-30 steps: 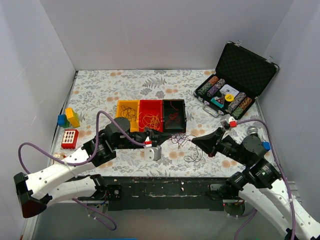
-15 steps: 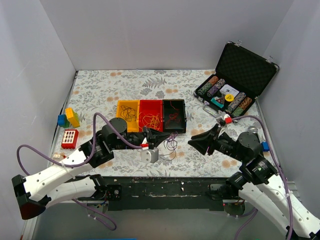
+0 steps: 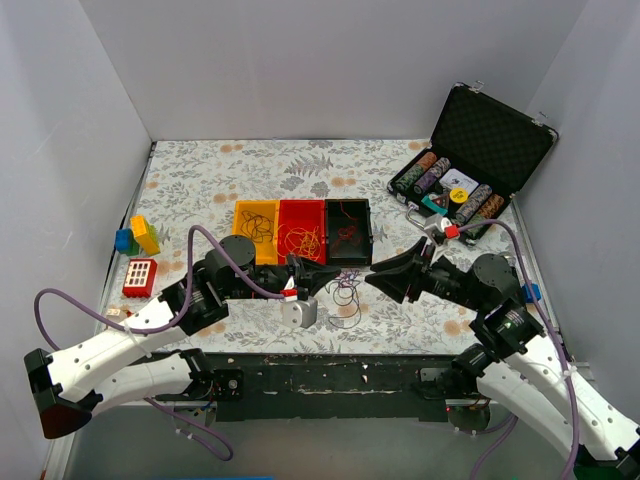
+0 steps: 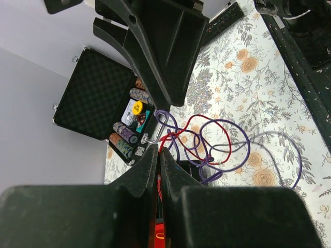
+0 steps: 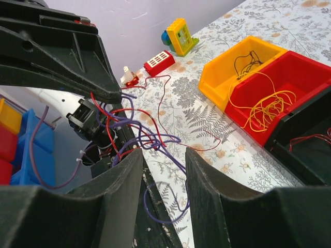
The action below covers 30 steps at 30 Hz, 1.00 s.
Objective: Untangle the cables
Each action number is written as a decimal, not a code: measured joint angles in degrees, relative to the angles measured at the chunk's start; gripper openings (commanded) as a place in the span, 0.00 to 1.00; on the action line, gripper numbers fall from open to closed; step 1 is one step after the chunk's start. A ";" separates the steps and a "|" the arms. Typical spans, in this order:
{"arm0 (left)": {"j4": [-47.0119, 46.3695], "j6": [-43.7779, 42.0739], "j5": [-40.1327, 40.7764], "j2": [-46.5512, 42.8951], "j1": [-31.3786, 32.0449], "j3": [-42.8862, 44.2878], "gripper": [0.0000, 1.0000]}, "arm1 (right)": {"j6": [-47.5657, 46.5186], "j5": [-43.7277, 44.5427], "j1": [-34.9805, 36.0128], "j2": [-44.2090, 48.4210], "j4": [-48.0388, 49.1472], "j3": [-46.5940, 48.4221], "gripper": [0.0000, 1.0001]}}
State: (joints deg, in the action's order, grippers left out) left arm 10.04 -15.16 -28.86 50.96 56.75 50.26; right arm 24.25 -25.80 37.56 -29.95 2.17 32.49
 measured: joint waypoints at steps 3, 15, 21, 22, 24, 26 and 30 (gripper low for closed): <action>0.00 -0.28 -0.28 0.00 0.00 0.00 0.00 | 1.05 -0.57 0.00 -1.75 2.75 -0.02 0.47; 0.02 -1.25 -0.42 0.11 0.11 0.00 0.00 | 4.72 -4.76 0.00 -5.77 9.90 -1.01 0.36; 0.02 -1.57 -0.42 0.11 0.11 0.00 0.00 | 4.50 -6.86 0.00 -6.29 9.97 -1.05 0.28; 0.02 -1.57 -0.44 0.11 0.11 0.00 0.00 | 4.52 -7.08 0.00 -6.47 10.01 -1.07 0.26; 0.02 -1.57 -0.44 0.11 0.11 0.00 0.00 | 4.68 -7.41 0.00 -6.80 10.05 -1.14 0.21; 0.02 -1.57 -0.44 0.11 0.11 0.00 0.00 | 4.79 -7.63 0.00 -7.13 10.05 -1.16 0.16; 0.02 -1.57 -0.42 0.11 0.22 0.00 0.00 | 5.18 -7.67 0.00 -7.26 10.05 -1.18 0.03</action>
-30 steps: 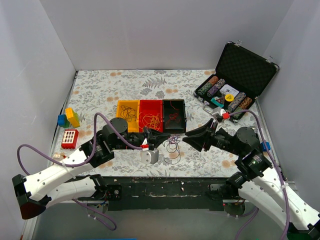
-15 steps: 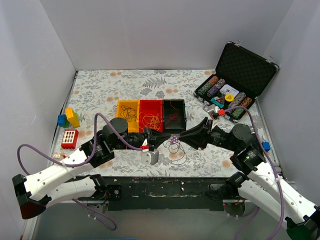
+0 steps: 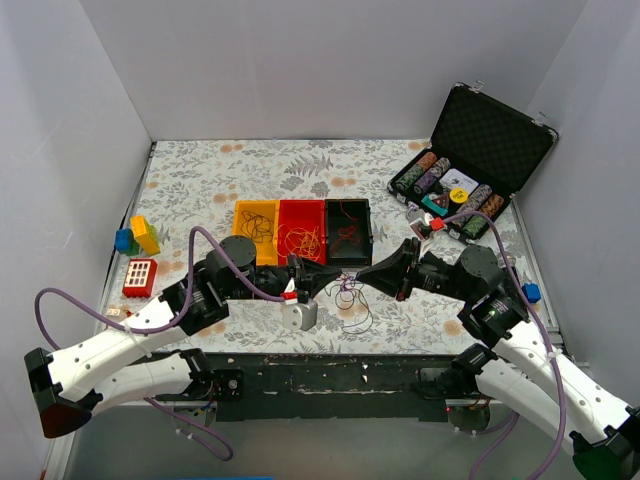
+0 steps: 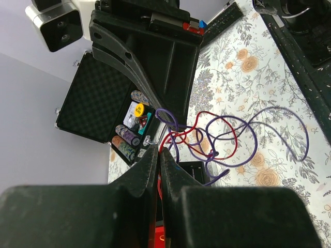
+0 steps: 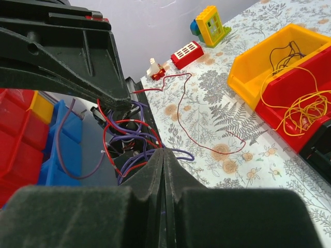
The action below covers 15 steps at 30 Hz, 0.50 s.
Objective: Untangle the cables
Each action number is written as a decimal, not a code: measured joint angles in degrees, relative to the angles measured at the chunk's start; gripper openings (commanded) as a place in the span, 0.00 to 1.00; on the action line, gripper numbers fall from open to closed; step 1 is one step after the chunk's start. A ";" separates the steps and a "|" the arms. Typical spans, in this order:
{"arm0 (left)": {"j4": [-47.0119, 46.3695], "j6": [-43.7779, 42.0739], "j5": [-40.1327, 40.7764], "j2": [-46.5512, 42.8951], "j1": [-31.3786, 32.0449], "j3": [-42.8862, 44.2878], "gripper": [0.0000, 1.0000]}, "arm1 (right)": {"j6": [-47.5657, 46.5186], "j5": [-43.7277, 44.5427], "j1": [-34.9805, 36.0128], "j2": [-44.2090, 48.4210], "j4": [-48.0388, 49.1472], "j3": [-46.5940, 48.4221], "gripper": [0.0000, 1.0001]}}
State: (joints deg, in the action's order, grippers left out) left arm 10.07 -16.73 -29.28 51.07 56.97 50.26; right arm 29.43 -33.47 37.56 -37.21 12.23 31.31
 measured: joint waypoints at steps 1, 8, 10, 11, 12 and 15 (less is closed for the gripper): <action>0.00 0.00 0.00 0.00 0.09 0.00 0.00 | 0.00 0.00 0.00 0.00 0.00 0.00 0.01; 0.04 -0.07 0.02 -0.02 0.15 0.00 0.00 | -0.66 1.88 0.02 1.14 -2.08 0.00 0.01; 0.20 -0.39 0.04 -0.07 0.15 0.00 0.00 | -1.79 5.51 0.07 2.93 -5.11 0.02 0.01; 0.31 -0.57 0.07 -0.13 0.15 0.00 0.00 | -2.38 7.39 0.07 3.80 -6.60 0.02 0.01; 0.44 -0.85 0.07 -0.22 0.15 0.00 0.00 | -2.91 9.81 0.07 4.85 -8.48 0.07 0.01; 1.09 -1.62 0.09 -0.72 0.15 0.00 0.00 | -4.15 17.66 0.07 7.76 -13.70 0.09 0.01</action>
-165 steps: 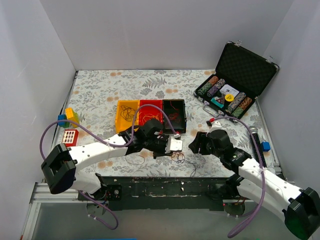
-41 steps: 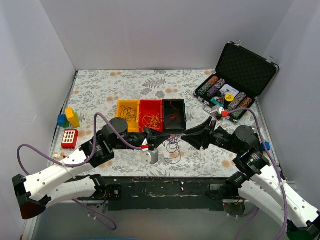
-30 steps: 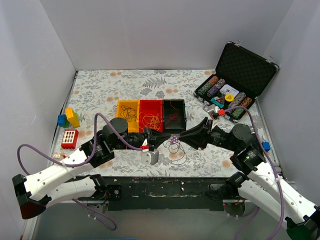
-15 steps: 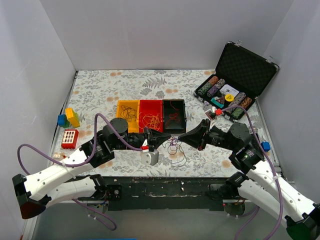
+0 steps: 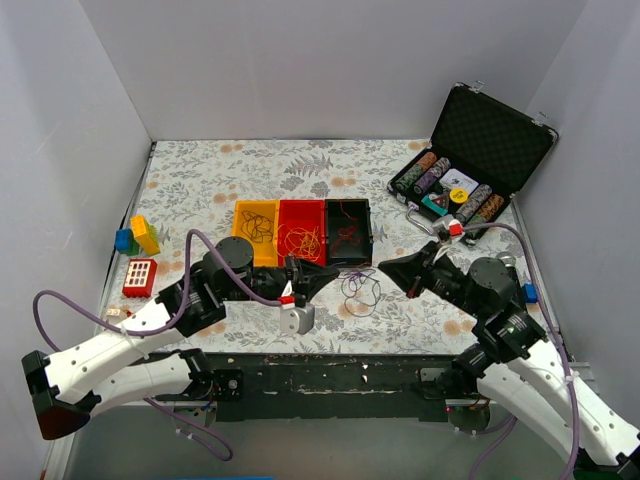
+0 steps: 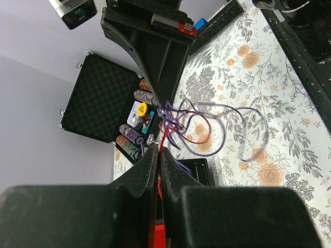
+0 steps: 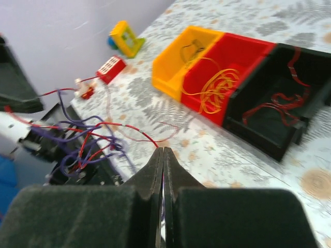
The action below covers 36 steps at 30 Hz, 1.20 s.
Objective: Untangle the cables
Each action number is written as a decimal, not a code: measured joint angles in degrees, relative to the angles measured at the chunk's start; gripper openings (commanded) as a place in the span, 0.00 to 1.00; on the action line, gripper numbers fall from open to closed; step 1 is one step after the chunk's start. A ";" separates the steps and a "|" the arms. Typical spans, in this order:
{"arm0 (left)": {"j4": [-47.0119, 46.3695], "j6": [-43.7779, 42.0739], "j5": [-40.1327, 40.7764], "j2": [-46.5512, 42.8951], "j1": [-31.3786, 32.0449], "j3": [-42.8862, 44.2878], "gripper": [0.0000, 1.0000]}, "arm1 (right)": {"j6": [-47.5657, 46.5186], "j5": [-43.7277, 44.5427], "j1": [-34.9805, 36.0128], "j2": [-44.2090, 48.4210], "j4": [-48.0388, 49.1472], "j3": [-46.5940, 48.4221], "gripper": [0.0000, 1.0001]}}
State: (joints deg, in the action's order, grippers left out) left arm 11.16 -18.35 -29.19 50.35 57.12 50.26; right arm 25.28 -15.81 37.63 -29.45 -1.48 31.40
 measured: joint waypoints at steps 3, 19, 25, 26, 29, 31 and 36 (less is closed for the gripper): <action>0.68 -0.81 0.02 -0.72 0.02 0.00 0.00 | -0.55 8.57 0.00 2.47 -4.74 0.50 0.01; 3.85 -5.22 0.79 -4.20 0.07 -2.84 0.00 | -1.66 36.13 0.00 10.82 -15.67 7.23 0.01; 4.37 -6.95 1.92 -6.08 0.11 -5.09 0.00 | -1.99 41.05 0.00 11.96 -18.18 9.01 0.01; 4.59 -7.48 2.23 -6.71 0.11 -5.95 0.00 | -2.23 41.81 0.00 12.09 -18.45 9.51 0.01; 5.44 -8.96 3.30 -8.17 0.11 -8.13 0.00 | -3.04 43.54 0.02 12.39 -18.84 11.30 0.01; 5.68 -9.79 3.93 -8.96 0.11 -9.49 0.00 | -3.48 44.37 0.13 12.55 -19.04 12.44 0.01; 6.78 -10.36 5.97 -9.66 0.11 -10.80 0.00 | -4.55 47.23 0.13 12.72 -19.32 14.27 0.01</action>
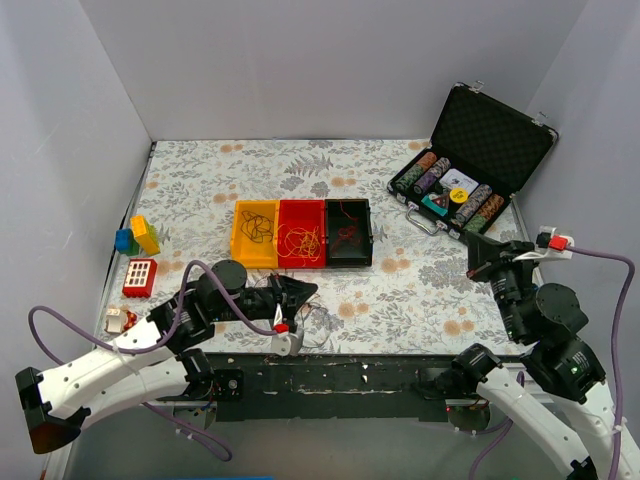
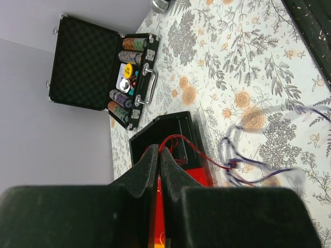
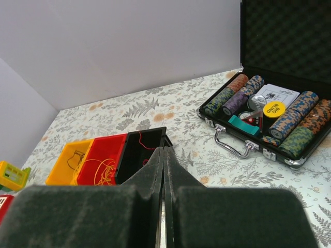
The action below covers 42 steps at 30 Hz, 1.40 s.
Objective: Untangle the cables
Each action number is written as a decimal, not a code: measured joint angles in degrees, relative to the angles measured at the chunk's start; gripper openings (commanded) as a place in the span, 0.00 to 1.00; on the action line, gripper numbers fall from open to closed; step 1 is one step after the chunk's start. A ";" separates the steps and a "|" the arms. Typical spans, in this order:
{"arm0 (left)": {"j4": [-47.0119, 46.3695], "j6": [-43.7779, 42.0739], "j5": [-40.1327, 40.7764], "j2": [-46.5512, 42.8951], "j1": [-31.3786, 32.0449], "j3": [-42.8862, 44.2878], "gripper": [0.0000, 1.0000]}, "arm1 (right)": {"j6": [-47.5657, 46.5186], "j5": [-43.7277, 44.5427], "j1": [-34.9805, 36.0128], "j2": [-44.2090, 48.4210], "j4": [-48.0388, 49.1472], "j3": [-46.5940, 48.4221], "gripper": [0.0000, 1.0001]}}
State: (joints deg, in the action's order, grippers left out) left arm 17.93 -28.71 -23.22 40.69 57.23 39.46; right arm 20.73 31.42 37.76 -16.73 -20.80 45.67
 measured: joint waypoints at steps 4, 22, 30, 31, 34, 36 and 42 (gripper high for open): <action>0.04 0.24 1.55 0.00 0.00 -0.52 0.00 | -0.11 1.07 0.00 0.63 -1.14 0.02 0.01; -1.70 3.23 -0.22 4.17 0.00 5.20 0.00 | 8.55 -37.48 0.13 -9.79 14.62 -20.04 0.66; -2.08 5.07 -1.27 7.17 0.00 7.21 0.00 | 8.09 -50.14 1.49 -14.08 28.44 -17.33 0.69; -2.05 5.18 -1.36 7.43 0.00 7.34 0.00 | 7.78 -51.21 2.03 -14.82 29.62 -16.92 0.68; -2.01 5.75 -1.46 8.61 0.00 8.13 0.00 | 6.97 -53.46 4.20 -16.63 32.28 -16.31 0.66; -2.05 6.23 -1.49 9.57 0.00 9.03 0.00 | 6.54 -54.16 5.68 -17.55 33.38 -16.31 0.65; -2.10 7.67 -1.44 11.80 0.09 11.08 0.00 | 5.03 -53.75 10.56 -20.83 35.32 -16.31 0.63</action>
State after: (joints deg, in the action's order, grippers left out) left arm 15.84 -21.04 -24.67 52.49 57.32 50.54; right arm 25.76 -22.33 48.31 -37.56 14.52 29.36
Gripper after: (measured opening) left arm 0.014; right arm 0.638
